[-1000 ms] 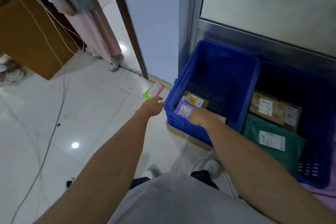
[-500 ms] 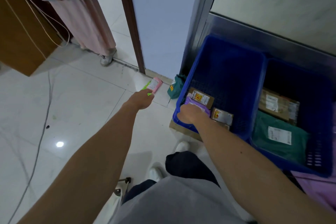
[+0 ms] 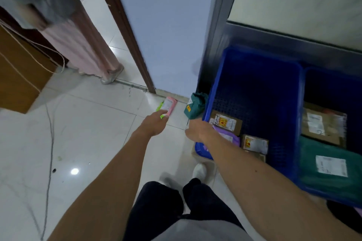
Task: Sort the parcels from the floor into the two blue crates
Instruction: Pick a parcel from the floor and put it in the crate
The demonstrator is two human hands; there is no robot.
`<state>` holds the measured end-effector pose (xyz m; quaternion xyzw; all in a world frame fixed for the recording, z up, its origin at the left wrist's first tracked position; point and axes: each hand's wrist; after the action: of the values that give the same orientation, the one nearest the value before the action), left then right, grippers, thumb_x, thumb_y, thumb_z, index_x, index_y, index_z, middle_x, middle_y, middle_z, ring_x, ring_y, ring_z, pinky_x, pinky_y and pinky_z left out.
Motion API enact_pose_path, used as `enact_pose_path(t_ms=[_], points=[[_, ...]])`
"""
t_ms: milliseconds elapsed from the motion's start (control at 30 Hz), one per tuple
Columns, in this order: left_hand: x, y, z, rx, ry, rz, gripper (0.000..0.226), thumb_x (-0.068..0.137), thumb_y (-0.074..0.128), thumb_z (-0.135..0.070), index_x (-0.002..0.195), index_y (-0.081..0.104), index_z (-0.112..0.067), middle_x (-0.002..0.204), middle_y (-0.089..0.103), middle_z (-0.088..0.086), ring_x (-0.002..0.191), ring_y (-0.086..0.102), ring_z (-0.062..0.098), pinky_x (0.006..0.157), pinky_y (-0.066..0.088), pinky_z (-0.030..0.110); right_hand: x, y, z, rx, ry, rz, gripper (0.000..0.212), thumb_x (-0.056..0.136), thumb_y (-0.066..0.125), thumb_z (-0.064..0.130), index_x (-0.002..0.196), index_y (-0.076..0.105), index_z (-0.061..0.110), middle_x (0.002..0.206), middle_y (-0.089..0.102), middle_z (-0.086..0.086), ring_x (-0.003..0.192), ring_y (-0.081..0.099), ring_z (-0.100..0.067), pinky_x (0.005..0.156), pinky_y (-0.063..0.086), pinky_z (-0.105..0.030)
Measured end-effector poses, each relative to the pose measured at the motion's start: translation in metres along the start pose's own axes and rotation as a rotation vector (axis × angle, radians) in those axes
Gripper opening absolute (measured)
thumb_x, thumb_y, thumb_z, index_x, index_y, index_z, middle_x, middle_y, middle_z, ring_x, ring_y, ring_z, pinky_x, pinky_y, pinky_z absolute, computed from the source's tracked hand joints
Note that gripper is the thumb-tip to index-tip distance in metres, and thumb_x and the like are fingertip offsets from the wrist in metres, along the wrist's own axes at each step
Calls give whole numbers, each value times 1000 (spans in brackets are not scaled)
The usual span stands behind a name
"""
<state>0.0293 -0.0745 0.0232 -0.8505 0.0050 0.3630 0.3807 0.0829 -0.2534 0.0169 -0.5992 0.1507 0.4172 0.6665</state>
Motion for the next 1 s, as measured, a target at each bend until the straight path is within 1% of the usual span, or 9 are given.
enact_pose_path(t_ms=[133, 233, 300, 400, 567, 633, 733, 900, 1000], points=[[49, -5, -11, 33, 41, 98, 41, 101, 41, -42, 140, 51, -31, 141, 54, 11, 118, 58, 35, 105, 43, 41, 31, -1, -9, 108, 73, 10, 39, 100, 41, 24, 130, 53, 5, 132, 58, -17, 118, 57, -34, 93, 46, -39], [99, 1, -15, 54, 63, 203, 43, 99, 45, -44, 139, 53, -28, 136, 55, 7, 107, 61, 30, 94, 47, 29, 62, 8, -14, 208, 172, 3, 37, 99, 42, 22, 130, 53, 4, 132, 57, -17, 119, 57, -34, 93, 47, -40], [139, 11, -15, 145, 104, 239, 41, 102, 43, -40, 141, 52, -28, 140, 55, 10, 112, 61, 31, 95, 45, 31, 86, 13, -16, 304, 251, -11, 37, 99, 44, 22, 131, 52, 4, 132, 56, -17, 119, 57, -34, 92, 46, -40], [195, 25, -11, 269, 179, 304, 43, 104, 41, -41, 144, 49, -27, 145, 52, 12, 128, 52, 32, 102, 38, 31, 135, 30, -16, 441, 361, -34, 42, 99, 45, 25, 135, 47, 4, 136, 52, -17, 122, 53, -35, 90, 44, -39], [294, 63, 16, 330, 237, 359, 44, 105, 40, -38, 146, 47, -26, 148, 50, 10, 133, 48, 30, 105, 36, 28, 242, 85, -18, 612, 447, -52, 43, 99, 42, 31, 132, 48, 4, 132, 54, -18, 117, 55, -35, 86, 45, -39], [331, 84, 34, 362, 258, 383, 44, 105, 39, -40, 147, 46, -27, 146, 52, 8, 132, 49, 29, 107, 35, 29, 280, 115, -22, 633, 474, -29, 43, 100, 42, 34, 131, 49, 5, 132, 55, -17, 116, 57, -34, 82, 45, -37], [389, 116, 64, 395, 238, 435, 45, 104, 39, -45, 145, 46, -29, 140, 59, 6, 125, 57, 30, 109, 41, 35, 331, 158, -35, 691, 553, -12, 47, 100, 41, 38, 132, 48, 5, 134, 55, -17, 118, 56, -35, 86, 45, -37], [484, 165, 94, 341, 197, 421, 47, 102, 43, -45, 139, 52, -18, 138, 59, 12, 123, 57, 32, 107, 44, 43, 422, 199, -62, 838, 686, -53, 49, 95, 41, 42, 124, 56, 6, 126, 62, -20, 112, 59, -37, 91, 48, -40], [532, 198, 99, 315, 240, 395, 49, 101, 42, -47, 131, 56, -11, 134, 60, 18, 118, 59, 36, 103, 46, 45, 478, 217, -84, 966, 727, -112, 54, 96, 45, 42, 137, 49, 6, 133, 59, -18, 118, 58, -36, 95, 48, -40]])
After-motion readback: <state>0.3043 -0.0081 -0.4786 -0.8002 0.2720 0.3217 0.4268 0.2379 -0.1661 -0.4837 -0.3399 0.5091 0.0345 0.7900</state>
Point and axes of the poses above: each hand's wrist, its own x-axis towards the middle knuckle, its own y-axis out of the palm, z = x × y
